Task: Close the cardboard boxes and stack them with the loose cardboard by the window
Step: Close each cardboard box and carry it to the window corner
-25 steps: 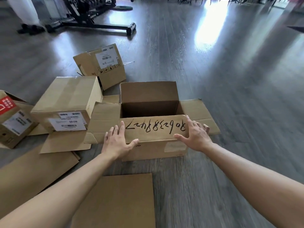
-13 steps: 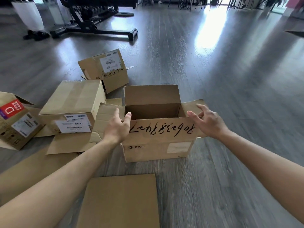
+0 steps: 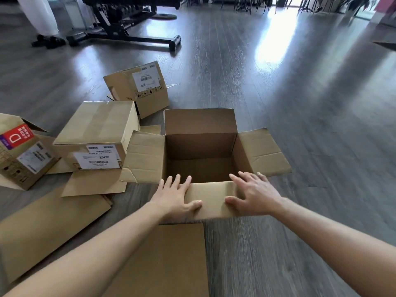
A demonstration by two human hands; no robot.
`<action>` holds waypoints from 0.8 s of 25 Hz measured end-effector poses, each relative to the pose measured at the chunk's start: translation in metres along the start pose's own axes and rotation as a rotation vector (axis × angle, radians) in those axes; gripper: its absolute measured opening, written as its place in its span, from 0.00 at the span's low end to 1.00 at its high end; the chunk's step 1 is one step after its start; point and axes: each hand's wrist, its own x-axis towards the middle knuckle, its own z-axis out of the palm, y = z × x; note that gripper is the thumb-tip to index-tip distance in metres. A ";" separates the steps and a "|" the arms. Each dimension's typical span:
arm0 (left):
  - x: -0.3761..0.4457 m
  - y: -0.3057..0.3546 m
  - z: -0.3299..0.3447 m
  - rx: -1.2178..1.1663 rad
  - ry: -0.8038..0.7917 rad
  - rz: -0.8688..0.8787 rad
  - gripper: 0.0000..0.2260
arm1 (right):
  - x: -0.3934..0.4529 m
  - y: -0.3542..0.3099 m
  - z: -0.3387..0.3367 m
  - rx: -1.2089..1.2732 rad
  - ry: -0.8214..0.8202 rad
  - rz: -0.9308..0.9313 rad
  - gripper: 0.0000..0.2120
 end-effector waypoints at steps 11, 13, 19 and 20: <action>0.011 -0.036 0.012 0.168 0.308 -0.118 0.43 | 0.004 0.006 0.033 -0.021 0.164 -0.080 0.47; 0.009 -0.055 0.006 0.135 0.404 -0.240 0.42 | 0.006 0.003 0.030 -0.008 0.176 -0.093 0.47; 0.001 -0.078 -0.005 -0.510 0.605 -0.632 0.40 | 0.016 -0.016 0.017 0.047 0.220 -0.130 0.48; 0.002 -0.076 -0.009 -0.684 0.698 -0.644 0.36 | 0.018 -0.018 0.016 0.041 0.223 -0.129 0.48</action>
